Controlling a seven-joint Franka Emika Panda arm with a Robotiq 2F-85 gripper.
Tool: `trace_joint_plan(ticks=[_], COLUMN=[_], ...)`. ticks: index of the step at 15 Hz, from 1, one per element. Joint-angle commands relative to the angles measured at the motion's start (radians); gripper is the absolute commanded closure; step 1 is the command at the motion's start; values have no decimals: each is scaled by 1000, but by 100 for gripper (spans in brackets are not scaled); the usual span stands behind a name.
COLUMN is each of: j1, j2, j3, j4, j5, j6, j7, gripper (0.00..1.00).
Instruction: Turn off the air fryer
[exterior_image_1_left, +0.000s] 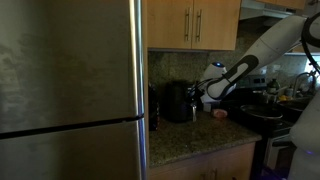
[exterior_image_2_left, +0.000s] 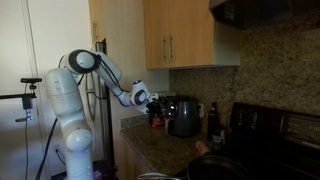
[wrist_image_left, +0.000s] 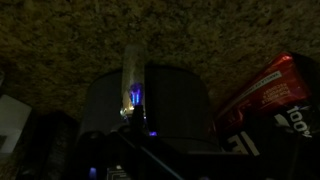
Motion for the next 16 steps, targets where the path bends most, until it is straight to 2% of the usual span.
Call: trace_joint_plan(ticks=[1,3,4,8,13,16], j1=[-6,-25,-3,-9,-43,-36], j2=[-7,-13,-7,-8,90,135], j3=[2,8,0,0,19,9], j4=[13,25,16,30,106,149], j5=[-1,-19,0,0,-58,-72], j6=[36,53,33,36,88,107], j7=[23,69,36,53,122,158], gripper=[0,0,0,0,0,0])
